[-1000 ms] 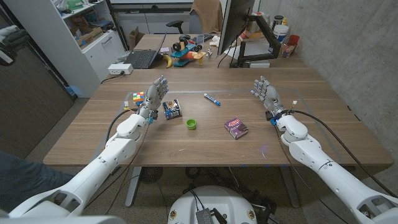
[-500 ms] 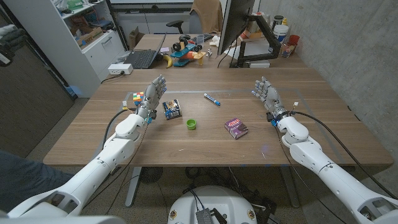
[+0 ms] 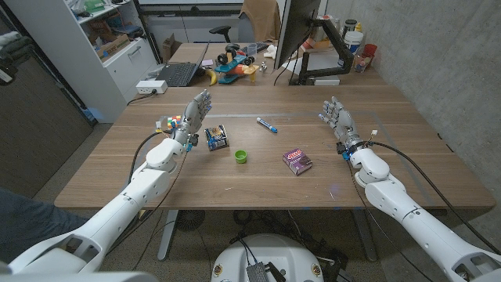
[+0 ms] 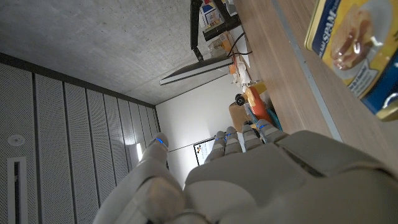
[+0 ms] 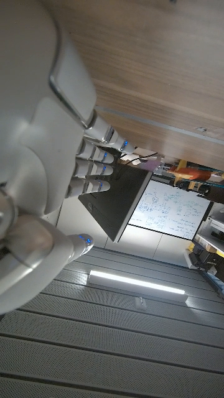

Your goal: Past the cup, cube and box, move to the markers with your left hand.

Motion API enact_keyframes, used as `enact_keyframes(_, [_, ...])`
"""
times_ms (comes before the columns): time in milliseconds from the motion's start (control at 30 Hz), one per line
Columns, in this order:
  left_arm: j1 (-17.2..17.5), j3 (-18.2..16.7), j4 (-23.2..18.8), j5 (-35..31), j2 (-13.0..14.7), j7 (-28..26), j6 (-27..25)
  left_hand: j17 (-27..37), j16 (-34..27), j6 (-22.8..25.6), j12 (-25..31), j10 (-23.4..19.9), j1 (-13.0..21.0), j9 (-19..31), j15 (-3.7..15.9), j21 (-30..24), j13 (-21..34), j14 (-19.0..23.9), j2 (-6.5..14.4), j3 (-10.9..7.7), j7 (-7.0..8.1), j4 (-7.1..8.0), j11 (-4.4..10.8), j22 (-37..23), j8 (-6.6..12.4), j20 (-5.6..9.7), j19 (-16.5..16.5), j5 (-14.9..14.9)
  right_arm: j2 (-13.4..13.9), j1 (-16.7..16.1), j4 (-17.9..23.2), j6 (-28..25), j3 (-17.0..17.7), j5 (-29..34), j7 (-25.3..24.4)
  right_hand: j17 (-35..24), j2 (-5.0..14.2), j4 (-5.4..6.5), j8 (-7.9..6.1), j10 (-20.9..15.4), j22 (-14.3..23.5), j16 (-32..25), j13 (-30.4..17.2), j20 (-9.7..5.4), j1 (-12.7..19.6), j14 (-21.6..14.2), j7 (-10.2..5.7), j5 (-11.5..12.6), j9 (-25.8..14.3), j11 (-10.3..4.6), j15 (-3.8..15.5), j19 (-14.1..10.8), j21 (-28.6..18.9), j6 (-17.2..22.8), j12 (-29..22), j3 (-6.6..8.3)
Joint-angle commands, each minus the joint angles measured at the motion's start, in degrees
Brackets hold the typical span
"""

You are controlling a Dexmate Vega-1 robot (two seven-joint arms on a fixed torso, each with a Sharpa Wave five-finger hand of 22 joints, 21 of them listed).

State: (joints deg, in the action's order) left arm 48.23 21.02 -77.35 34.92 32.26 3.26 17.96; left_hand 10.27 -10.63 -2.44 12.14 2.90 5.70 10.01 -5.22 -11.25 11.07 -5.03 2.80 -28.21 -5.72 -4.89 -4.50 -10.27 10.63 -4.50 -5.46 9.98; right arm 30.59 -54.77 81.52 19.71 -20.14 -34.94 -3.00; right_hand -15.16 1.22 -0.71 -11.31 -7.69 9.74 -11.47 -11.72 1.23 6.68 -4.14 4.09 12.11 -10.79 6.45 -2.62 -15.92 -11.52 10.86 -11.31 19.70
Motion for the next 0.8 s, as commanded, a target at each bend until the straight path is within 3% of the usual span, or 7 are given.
enact_keyframes(33, [-2.6, 0.8, 0.7, -1.2, 0.3, 0.9, -0.5, 0.2, -0.3, 0.7, 0.2, -0.3, 0.5, 0.3, -0.05, -0.2, 0.1, 0.2, 0.0, -0.34, -0.15, -0.08, -0.15, -0.1, 0.4, -0.12, -0.5, 0.3, -0.5, -0.6, -0.1, 1.1, 0.4, -0.2, -0.3, 0.1, 0.38, -0.2, -0.21, -0.5, 0.1, -0.3, 0.0, -0.09, 0.5, -0.6, 0.02, 0.1, -0.1, -0.44, 0.03, -0.8, -0.1, 0.4, -0.2, 0.08])
enact_keyframes(800, [-4.8, 1.8, -0.5, -3.9, 1.6, 1.4, -1.1, 0.1, -0.3, 1.0, 0.3, -0.4, 0.9, 0.3, 0.01, -0.1, 0.1, 0.4, 0.2, -0.46, -0.13, -0.4, -0.08, -0.1, 0.39, -0.24, -0.6, 0.3, -0.4, -1.7, 1.4, 1.8, 0.7, 0.4, -1.3, 0.4, 0.48, -0.28, -0.2, -0.7, 0.1, -0.3, 0.1, -0.1, 0.4, -0.7, -0.04, 0.0, -0.1, -0.52, 0.08, -0.9, 0.0, 0.6, -0.2, -0.09])
